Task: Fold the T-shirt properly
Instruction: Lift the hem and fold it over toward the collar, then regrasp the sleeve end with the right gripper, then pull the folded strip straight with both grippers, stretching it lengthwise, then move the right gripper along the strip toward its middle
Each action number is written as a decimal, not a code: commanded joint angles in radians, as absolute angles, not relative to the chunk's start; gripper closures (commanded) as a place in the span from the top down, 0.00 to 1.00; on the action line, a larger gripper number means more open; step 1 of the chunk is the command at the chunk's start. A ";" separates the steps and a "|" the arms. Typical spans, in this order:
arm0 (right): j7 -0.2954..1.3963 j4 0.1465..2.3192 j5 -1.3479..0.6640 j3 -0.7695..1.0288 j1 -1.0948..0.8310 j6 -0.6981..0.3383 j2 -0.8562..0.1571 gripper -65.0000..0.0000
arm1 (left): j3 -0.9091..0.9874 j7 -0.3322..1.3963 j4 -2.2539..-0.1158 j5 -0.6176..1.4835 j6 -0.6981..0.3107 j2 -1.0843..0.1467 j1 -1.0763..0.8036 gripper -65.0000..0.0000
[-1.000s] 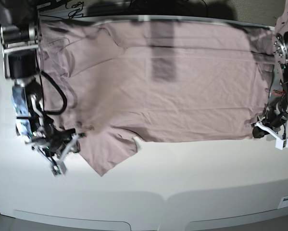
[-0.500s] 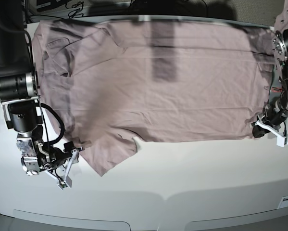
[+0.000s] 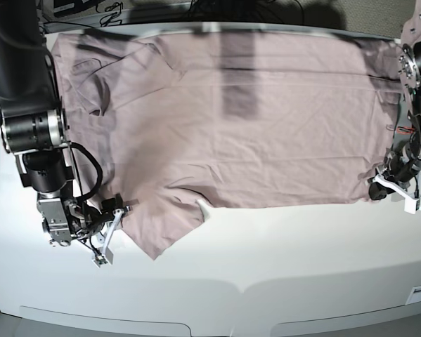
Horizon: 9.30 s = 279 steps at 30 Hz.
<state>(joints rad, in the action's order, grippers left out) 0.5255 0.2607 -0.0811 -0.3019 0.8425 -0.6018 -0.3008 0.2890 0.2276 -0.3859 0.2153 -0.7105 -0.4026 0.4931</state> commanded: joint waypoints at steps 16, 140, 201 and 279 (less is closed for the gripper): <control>0.303 0.265 -0.056 -0.302 0.867 -0.613 -0.299 0.00 | 0.287 0.237 -0.393 0.283 -0.698 -0.414 0.503 0.00; 0.998 0.907 -0.593 -0.054 0.563 -0.603 -0.363 0.28 | 0.340 0.500 -1.397 0.548 -0.595 -0.413 -0.316 0.32; 1.367 1.660 -0.890 0.497 -0.186 -0.666 -0.533 0.00 | 0.340 0.699 -1.397 0.479 -0.593 -0.489 -0.344 0.32; 1.159 1.660 -1.230 0.445 -0.175 -0.698 -0.332 0.45 | 0.485 0.779 -1.124 1.056 -0.698 -0.550 -0.410 0.00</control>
<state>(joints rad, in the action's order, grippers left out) 1.1702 1.6436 -1.2007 0.4423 -0.1833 -0.6899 -0.3229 0.4835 0.7673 -1.1210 1.0760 -0.7105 -0.5316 -0.4068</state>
